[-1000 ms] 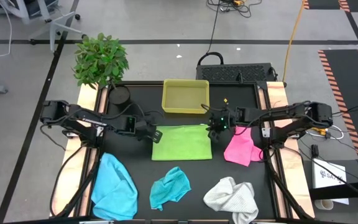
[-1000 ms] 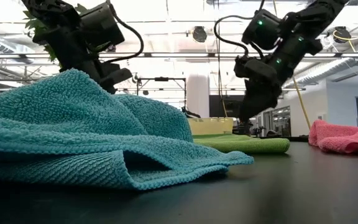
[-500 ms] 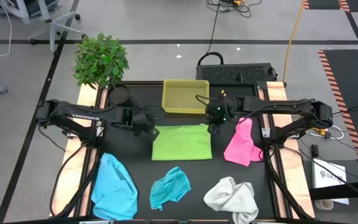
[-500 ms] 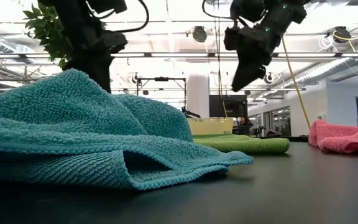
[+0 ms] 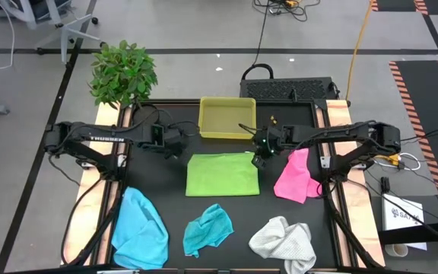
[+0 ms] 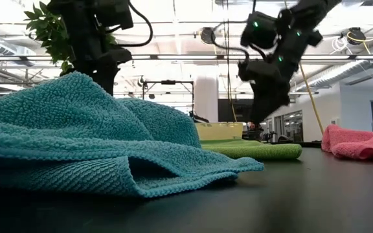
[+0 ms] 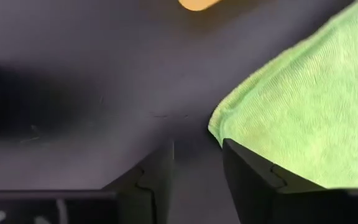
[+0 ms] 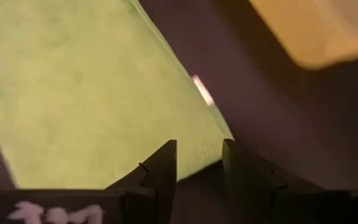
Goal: Fold microfiber towels
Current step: Fold the green microfiber cloth
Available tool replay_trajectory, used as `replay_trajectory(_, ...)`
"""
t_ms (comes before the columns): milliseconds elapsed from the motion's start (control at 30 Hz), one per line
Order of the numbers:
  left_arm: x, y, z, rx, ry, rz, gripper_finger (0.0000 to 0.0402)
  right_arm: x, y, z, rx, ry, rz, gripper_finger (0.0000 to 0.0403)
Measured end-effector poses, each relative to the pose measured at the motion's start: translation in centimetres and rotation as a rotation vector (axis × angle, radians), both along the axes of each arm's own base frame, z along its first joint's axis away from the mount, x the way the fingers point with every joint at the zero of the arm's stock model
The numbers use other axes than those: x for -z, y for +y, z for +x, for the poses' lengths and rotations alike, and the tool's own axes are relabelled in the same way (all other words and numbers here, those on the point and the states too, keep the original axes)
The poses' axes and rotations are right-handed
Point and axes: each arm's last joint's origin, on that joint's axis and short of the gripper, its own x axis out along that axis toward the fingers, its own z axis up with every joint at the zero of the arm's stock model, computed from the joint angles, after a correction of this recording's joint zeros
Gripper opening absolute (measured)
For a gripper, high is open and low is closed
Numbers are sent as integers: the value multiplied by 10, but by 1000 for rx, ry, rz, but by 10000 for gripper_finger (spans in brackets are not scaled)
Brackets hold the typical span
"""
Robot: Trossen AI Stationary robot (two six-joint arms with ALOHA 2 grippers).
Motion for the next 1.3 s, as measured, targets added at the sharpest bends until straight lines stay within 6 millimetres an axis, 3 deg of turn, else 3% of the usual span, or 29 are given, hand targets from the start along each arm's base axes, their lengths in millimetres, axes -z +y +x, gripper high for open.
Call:
replay_trajectory(267, 19, 6, 0, -125, -100, -22, 148, 24, -3, -14, 46, 2, 23, 123)
replay_trajectory(500, 41, 7, 0, -174, -213, -78, 148, 21, -6, -9, 8, -71, 19, 123)
replay_trajectory(800, 48, 5, 2, -118, -272, -136, 148, 20, -7, -7, -20, -100, 36, 137)
replay_trajectory(1033, 49, 5, 0, -100, -251, -126, 148, 20, -8, -7, -7, -94, 14, 165)
replay_trajectory(1300, 66, 6, 8, -110, -206, -164, 148, 22, -9, -8, -1, -93, 9, 176)
